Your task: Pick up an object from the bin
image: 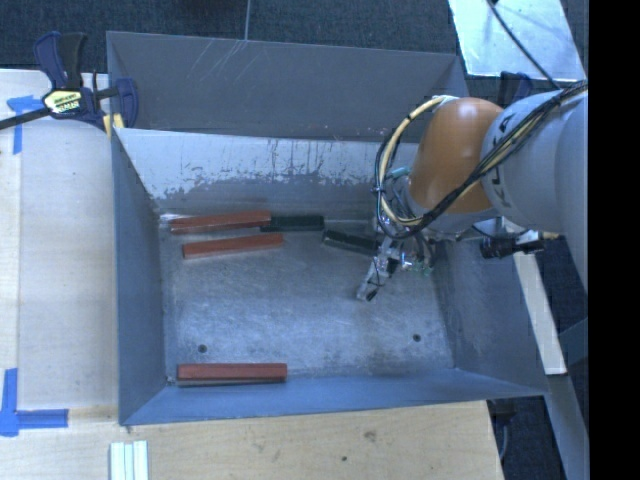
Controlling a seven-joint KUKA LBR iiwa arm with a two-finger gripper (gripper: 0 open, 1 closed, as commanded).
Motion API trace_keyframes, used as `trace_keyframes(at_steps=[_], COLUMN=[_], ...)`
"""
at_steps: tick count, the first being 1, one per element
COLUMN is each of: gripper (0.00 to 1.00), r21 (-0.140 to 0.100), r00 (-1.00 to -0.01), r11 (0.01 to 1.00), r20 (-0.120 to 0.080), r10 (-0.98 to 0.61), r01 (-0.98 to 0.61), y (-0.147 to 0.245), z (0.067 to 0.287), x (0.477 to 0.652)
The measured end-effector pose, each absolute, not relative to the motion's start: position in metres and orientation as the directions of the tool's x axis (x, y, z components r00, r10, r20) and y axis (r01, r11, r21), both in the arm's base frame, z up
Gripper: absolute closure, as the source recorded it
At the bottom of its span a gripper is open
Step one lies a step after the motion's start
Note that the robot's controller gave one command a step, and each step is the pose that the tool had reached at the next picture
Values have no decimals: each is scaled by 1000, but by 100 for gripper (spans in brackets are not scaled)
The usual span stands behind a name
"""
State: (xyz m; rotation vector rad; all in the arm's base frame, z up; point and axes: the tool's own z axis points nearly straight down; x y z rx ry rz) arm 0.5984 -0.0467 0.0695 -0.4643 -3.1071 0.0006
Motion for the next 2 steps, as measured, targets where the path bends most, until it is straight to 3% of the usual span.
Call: trace_keyframes(at_steps=[1,2], gripper=[100,100], r21=[0,2], r00=[-957,-957], r11=[957,957], r20=[-2,-9], r10=[292,289], r01=[292,289], y=[-46,-47], z=[70,122], x=[599,601])
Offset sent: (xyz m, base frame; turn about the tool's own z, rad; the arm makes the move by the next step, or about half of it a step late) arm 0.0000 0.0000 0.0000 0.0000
